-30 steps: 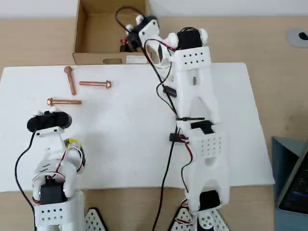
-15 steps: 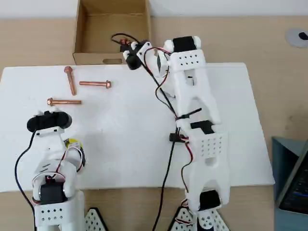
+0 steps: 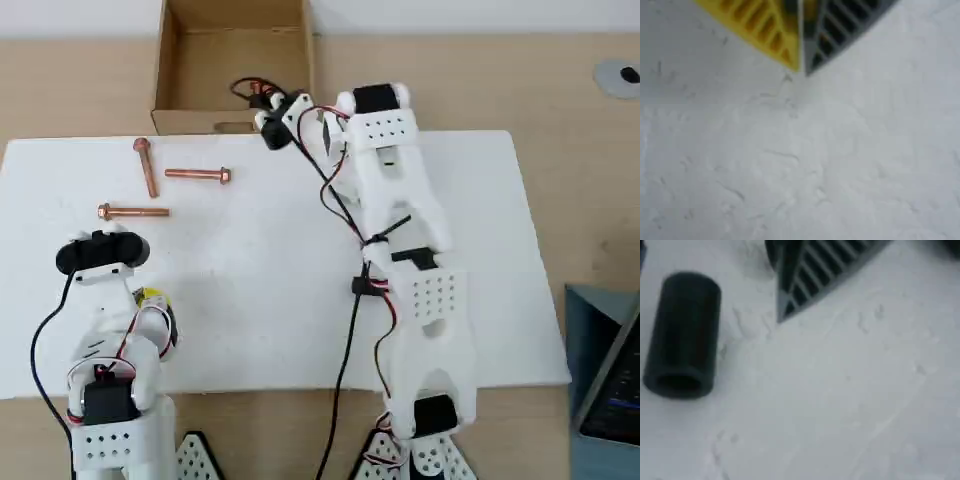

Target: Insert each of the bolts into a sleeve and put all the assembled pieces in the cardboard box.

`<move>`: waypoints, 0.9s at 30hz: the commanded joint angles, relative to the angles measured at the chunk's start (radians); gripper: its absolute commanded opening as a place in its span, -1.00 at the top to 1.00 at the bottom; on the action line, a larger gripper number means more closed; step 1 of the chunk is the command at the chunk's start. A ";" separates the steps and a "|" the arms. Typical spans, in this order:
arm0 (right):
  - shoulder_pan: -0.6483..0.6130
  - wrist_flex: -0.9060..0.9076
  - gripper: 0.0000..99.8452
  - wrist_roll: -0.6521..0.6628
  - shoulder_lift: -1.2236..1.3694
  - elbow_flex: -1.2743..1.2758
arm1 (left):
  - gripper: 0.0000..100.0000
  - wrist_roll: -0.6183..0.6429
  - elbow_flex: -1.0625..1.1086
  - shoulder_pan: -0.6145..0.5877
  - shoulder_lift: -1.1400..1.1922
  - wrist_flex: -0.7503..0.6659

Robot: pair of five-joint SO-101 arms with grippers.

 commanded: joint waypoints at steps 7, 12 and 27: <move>0.042 -0.055 0.58 0.002 0.068 -0.002 | 1.00 -0.005 -0.006 -0.005 -0.008 0.002; 0.058 -0.060 0.67 0.006 0.104 -0.002 | 1.00 -0.005 -0.006 -0.005 -0.007 0.002; 0.051 0.035 0.98 0.018 0.114 -0.133 | 1.00 -0.006 -0.006 -0.005 -0.007 0.002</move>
